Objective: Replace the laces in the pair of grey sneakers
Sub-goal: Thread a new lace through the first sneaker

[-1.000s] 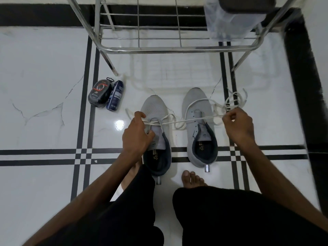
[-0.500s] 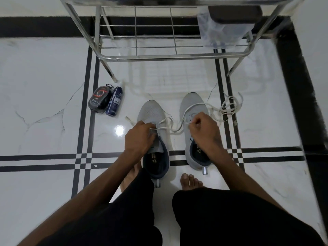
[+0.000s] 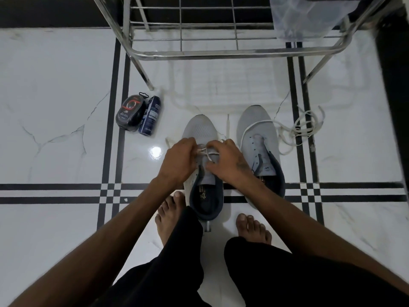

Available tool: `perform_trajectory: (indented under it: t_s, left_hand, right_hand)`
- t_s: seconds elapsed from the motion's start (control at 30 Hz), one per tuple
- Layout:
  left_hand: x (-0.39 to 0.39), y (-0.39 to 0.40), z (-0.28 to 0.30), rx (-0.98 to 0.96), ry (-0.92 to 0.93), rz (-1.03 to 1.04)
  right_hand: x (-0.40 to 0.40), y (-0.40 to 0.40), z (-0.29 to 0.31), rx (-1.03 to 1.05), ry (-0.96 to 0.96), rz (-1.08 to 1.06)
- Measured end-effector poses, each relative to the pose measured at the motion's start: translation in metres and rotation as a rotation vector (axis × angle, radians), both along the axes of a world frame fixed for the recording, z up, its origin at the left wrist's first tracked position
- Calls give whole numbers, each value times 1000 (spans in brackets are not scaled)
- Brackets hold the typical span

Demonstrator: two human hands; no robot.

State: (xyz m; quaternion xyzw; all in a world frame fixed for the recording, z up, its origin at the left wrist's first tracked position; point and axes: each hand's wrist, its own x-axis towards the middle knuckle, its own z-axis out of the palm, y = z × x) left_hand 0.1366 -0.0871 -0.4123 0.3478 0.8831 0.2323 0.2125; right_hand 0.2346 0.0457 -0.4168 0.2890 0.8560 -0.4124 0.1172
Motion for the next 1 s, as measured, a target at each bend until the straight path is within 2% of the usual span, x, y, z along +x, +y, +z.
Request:
perform_trajectory:
  t_s: [0.13,0.27,0.37,0.47,0.53,0.63,0.77,0.9,1.0]
  left_hand:
    - [-8,-15,-3,58,-44,219]
    - [-12,-37,-1,-84,91,368]
    - [-4,-34,6,-105,234,200]
    - [6,-5,8,-22,191,-54]
    - [10,14,5,-100,96,-100]
    - [5,24,-1,-196,60,-66]
    - [-7,12,-3,-127,-2,70]
    - [-23,-28,-7,-110,-109,408]
    - [-18,-44,-4,-173,41,367]
  right_hand:
    - [6,0,-4,16,-11,-95]
    - [9,-5,-3,74,-1,-107]
    - [9,-6,-2,87,23,-85]
    - [8,-5,-2,61,31,-55]
    - [7,-4,-2,43,22,-44]
    - [8,-5,-3,39,3,-56]
    - [10,-6,-3,78,-2,-92]
    - [12,-8,-4,87,-10,-109]
    - [12,-8,-5,85,-16,-88]
